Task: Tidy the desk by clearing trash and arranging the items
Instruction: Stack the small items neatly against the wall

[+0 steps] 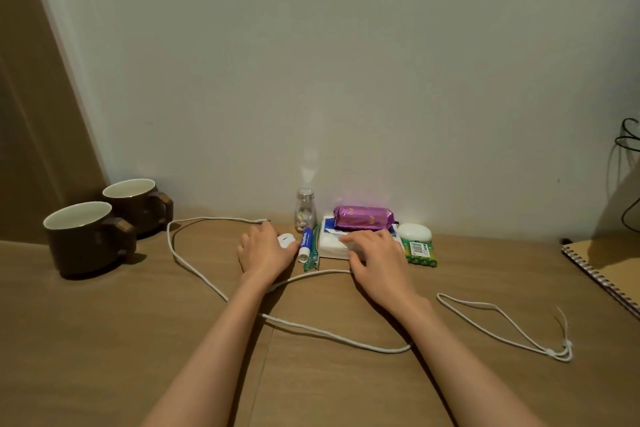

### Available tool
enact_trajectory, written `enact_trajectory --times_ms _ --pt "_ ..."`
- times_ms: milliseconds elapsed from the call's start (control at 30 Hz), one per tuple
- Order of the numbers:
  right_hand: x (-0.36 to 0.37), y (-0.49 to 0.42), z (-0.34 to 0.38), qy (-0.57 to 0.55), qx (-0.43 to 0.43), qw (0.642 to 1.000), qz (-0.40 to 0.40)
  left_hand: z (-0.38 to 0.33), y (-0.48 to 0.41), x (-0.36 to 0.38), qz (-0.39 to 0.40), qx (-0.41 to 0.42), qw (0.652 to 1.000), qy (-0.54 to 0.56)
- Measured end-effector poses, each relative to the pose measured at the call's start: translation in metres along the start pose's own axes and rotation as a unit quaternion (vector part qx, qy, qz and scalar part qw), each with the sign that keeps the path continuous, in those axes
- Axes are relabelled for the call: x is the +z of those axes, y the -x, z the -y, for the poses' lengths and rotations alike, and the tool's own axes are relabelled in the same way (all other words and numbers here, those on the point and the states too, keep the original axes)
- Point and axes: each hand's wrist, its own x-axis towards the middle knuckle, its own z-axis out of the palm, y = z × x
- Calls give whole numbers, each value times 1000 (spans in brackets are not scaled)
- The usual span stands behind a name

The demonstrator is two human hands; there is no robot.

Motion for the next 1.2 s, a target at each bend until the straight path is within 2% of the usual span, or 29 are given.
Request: enact_trajectory --times_ms 267,367,700,1100,1200 --pt "-3 1 2 -8 5 1000 11 6 1 -17 91 -10 992 89" --pt "-4 2 3 -8 6 1000 16 9 7 -27 138 15 983 123" --pt "-5 3 3 -15 5 1000 16 3 9 -22 107 93 982 124" --pt "-5 2 2 -18 -1 1000 16 6 4 -22 107 100 984 104" --pt "-10 -2 5 -31 -11 999 -5 9 9 -30 96 108 984 101"
